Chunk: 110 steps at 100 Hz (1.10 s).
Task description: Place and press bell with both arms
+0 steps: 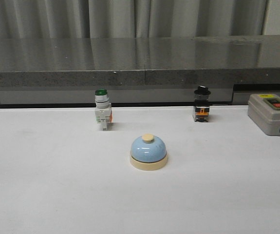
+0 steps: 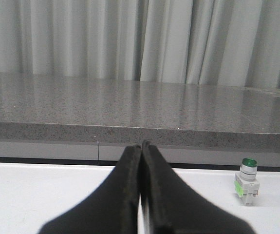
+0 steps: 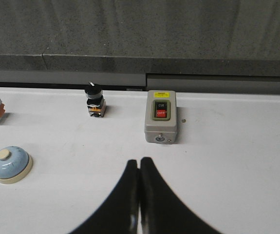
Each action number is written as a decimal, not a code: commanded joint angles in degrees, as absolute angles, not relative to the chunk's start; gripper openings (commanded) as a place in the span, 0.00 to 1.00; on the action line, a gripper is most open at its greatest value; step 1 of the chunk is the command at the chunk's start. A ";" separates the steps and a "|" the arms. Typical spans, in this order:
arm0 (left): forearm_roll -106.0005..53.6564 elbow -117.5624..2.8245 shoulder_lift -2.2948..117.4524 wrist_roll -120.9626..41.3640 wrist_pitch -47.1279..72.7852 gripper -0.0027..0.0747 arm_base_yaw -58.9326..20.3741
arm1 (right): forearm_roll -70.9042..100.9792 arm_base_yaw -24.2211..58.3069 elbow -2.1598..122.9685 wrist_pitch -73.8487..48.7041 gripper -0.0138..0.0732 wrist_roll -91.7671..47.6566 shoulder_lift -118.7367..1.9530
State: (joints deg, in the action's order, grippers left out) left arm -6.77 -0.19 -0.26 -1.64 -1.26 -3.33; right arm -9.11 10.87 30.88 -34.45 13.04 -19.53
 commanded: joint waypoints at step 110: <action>-7.33 3.03 -2.05 -1.22 -5.53 0.01 -3.30 | -5.73 6.00 9.66 -15.15 0.08 12.69 -2.66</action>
State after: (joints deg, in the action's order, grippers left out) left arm -6.77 -0.19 -0.26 -1.64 -1.26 -3.33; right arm -6.87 8.17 10.28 -20.40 13.04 -4.30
